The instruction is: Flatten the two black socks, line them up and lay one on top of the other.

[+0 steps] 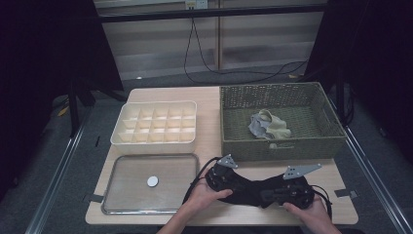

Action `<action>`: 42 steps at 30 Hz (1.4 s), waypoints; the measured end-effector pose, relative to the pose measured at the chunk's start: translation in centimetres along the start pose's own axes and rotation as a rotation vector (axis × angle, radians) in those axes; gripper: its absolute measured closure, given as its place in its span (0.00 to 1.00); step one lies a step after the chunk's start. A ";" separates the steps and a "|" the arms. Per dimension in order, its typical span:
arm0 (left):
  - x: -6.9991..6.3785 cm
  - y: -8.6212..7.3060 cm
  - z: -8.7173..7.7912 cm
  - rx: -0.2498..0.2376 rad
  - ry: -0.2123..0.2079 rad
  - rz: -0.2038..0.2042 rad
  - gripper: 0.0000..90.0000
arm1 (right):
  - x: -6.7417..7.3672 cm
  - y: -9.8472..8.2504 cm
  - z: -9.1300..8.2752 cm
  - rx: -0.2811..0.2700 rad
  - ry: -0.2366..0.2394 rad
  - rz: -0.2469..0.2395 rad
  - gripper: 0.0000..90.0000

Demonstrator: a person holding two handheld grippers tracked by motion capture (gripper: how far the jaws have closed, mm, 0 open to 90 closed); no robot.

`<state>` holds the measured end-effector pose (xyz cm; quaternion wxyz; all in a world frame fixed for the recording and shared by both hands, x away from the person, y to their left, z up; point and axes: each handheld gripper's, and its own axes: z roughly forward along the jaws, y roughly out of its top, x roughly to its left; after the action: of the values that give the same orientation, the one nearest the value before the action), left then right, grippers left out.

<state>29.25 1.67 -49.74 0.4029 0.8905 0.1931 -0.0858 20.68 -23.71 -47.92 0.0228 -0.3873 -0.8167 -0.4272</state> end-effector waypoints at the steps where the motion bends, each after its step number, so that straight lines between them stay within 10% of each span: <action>1: -0.1 -0.2 -0.2 -0.004 0.005 -0.006 0.84 | 0.1 -0.1 0.1 0.008 -0.001 -0.003 0.97; 22: -0.6 -1.9 -7.2 -0.117 0.025 0.018 0.75 | 0.5 -0.7 0.9 0.066 0.017 -0.007 0.91; 29: 0.3 -1.9 -7.6 -0.164 0.036 -0.034 0.75 | 0.5 -0.8 1.0 0.070 0.025 -0.006 0.90; 42: 1.0 -3.5 -4.4 0.029 0.052 -0.015 0.86 | 0.1 -0.6 -0.8 -0.003 -0.005 0.015 0.84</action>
<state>28.68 7.34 -49.46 0.3840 0.8968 0.2090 -0.0685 19.99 -24.41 -47.82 0.0235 -0.3947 -0.8130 -0.4274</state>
